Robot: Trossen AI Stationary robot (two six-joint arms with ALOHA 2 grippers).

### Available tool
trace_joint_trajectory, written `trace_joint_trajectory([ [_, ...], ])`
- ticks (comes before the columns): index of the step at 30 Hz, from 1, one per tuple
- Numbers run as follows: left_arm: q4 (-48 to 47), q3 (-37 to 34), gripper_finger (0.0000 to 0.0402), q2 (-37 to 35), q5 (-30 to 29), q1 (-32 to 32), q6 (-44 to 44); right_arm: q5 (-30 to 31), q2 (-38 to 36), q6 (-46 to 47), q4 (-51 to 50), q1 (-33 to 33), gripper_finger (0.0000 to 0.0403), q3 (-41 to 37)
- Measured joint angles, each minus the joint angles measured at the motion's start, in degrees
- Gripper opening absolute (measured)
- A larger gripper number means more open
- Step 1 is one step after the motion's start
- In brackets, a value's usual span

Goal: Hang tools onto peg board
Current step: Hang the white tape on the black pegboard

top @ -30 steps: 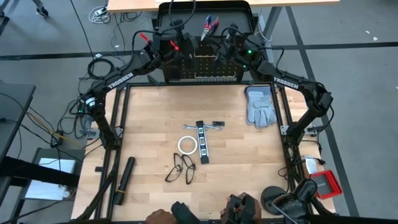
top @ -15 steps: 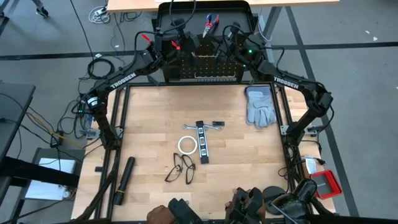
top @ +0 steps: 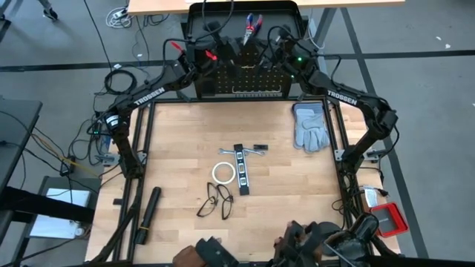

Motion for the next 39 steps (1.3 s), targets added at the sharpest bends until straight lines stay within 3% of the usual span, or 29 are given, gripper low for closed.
trace_joint_trajectory([
  [4, -1.6, 0.0, 0.0001, -2.1, -3.1, -2.4, 3.1, 3.1, -3.2, -3.6, 0.3, 2.6, 0.0023, 0.0],
  [7, -5.3, 0.0, 0.0001, -5.0, 0.0, -4.5, 2.7, 6.3, -6.6, -2.5, -4.2, 5.6, 0.0031, 0.0],
  [11, -12.8, 0.0, 0.0000, -8.3, 3.2, -7.9, -0.1, 5.5, -10.2, 1.4, -15.8, 8.5, 0.0033, 0.0],
  [14, -14.9, -2.1, 0.0000, -10.5, 3.2, -10.3, -1.4, 5.1, -12.3, 2.6, -18.1, 10.4, 0.0020, -2.3],
  [18, -11.3, -9.0, 0.0000, -14.0, 2.0, -13.2, -1.6, 5.0, -15.5, 2.9, -13.8, 12.1, 0.0007, -9.0],
  [26, -3.7, -26.9, 0.0000, -21.5, 0.2, -16.4, -6.9, 2.7, -21.2, 8.8, -6.1, 15.5, 0.0036, -22.3],
  [39, -5.1, -46.7, 0.0006, -24.8, 1.8, -17.4, -27.8, 1.1, -18.5, 16.4, -7.8, 23.7, 0.0060, -34.4],
])
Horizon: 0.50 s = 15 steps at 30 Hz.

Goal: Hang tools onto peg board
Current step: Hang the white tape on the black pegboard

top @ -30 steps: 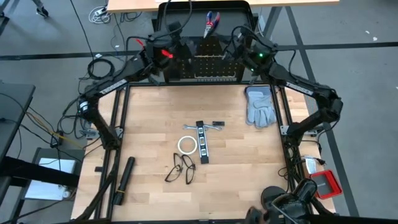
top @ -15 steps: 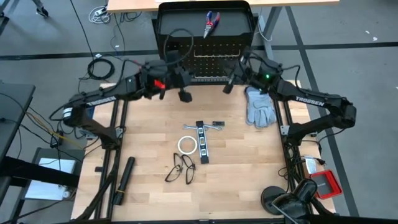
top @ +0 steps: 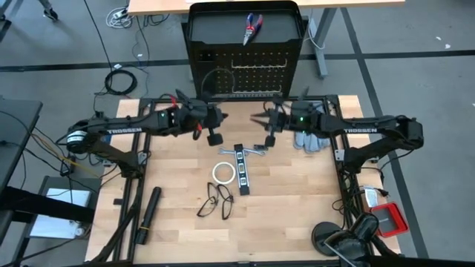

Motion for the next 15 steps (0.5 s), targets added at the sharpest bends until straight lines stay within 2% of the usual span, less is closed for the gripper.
trace_joint_trajectory([
  [3, -0.4, -3.4, 0.0023, 0.0, 0.1, 0.0, -5.1, 0.0, 0.2, 2.4, 1.8, 1.6, 0.0065, -3.1],
  [7, -0.2, -7.1, 0.0061, 0.2, 1.2, 0.0, -11.5, 0.0, 0.9, 6.6, 10.2, 2.6, 0.0069, -8.8],
  [12, -0.2, -10.4, 0.0113, 2.5, 7.7, 0.0, -17.9, -0.2, 2.9, 8.9, 23.0, 3.8, 0.0069, -16.5],
  [15, -0.6, -11.5, 0.0129, 5.8, 9.1, -0.1, -19.6, 1.1, 4.2, 8.9, 26.9, 4.5, 0.0069, -18.8],
])
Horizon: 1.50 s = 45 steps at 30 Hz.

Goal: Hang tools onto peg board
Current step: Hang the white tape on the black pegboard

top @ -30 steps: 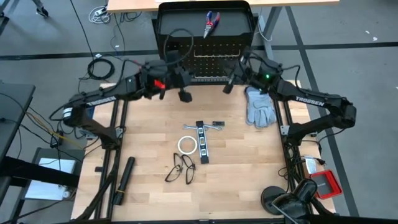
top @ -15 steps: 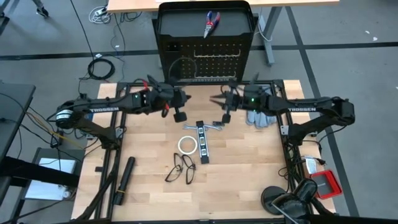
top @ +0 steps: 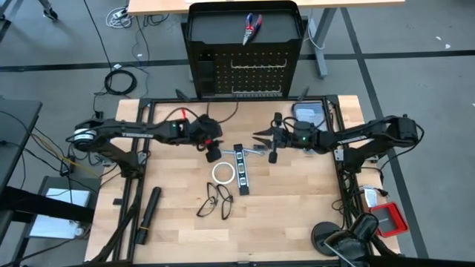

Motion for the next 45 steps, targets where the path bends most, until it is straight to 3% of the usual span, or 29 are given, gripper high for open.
trace_joint_trajectory([
  [12, -3.6, 0.1, 0.0133, 6.2, 14.7, -1.3, -10.0, 2.7, 1.4, 0.4, 0.4, 2.8, 0.0068, -0.5],
  [18, -4.0, 0.1, 0.0135, 6.4, 12.4, -5.4, -13.2, 8.3, 2.1, 0.0, -1.1, 4.9, 0.0068, -0.5],
  [23, -5.7, 0.1, 0.0156, 8.5, 5.3, -9.1, -14.4, 10.1, 2.1, -0.2, -1.7, 5.3, 0.0068, -0.5],
  [35, -6.8, 0.3, 0.0180, 15.6, 5.1, -12.0, -19.9, 10.1, 2.1, -0.2, -1.8, 5.3, 0.0068, -0.5],
  [40, -8.1, 0.7, 0.0140, 15.3, 1.2, -12.1, -20.1, 10.1, 2.1, -0.2, -1.9, 5.3, 0.0068, -0.5],
  [45, -8.7, 1.4, 0.0038, 15.5, -2.0, -12.0, -16.1, 10.1, 2.1, 0.3, -3.0, 5.3, 0.0068, -0.5],
])
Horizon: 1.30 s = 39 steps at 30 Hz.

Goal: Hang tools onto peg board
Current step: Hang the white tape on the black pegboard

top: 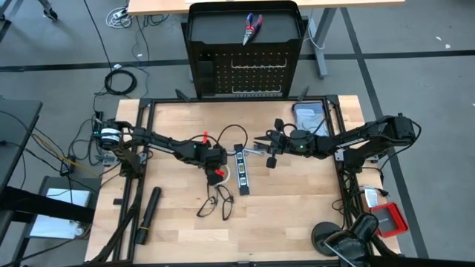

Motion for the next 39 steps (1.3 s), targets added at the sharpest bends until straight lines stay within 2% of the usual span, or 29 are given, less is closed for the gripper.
trace_joint_trajectory([
  [2, 0.0, 0.0, 0.0019, 0.0, -0.4, 0.0, 0.7, 0.0, 0.0, 0.8, -0.5, 0.0, 0.0068, 0.0],
  [6, -0.6, 0.2, 0.0019, 0.0, -2.4, 0.0, 2.3, 0.0, 0.0, 1.6, -1.6, 0.0, 0.0068, 0.0],
  [9, -5.0, 2.3, 0.0019, 0.0, -6.7, 0.0, 4.5, 0.0, 0.0, 1.6, -1.5, 0.0, 0.0068, 0.0],
  [14, -13.1, 9.0, 0.0019, 0.0, -21.6, 0.0, 9.9, 0.0, 0.0, 1.5, -1.5, -0.1, 0.0068, 0.0],
  [18, -13.4, 10.8, 0.0019, -2.3, -35.7, 1.0, 11.0, 0.0, 0.0, 2.1, -1.5, -0.1, 0.0068, 0.0],
  [22, -8.8, 7.0, 0.0019, -9.9, -37.7, 3.9, 9.4, 0.3, -0.1, 3.7, -1.3, 0.0, 0.0063, -0.6],
  [27, -3.2, 0.0, 0.0019, -21.3, -40.6, 7.4, 8.0, 5.8, -0.1, 2.9, -0.4, 0.1, 0.0045, -2.7],
  [30, -2.0, -1.0, 0.0019, -25.5, -42.8, 10.1, 10.4, 6.7, 0.0, 2.6, 0.6, -0.1, 0.0034, -3.4],
  [36, -0.7, 1.7, 0.0019, -26.7, -45.2, 15.9, 21.5, 6.7, -0.1, 2.5, 1.4, -0.1, 0.0016, -3.5],
  [39, 5.9, 2.2, 0.0020, -26.4, -45.3, 19.0, 28.2, 6.6, -0.1, 2.5, 1.3, 0.0, 0.0012, -3.5],
])
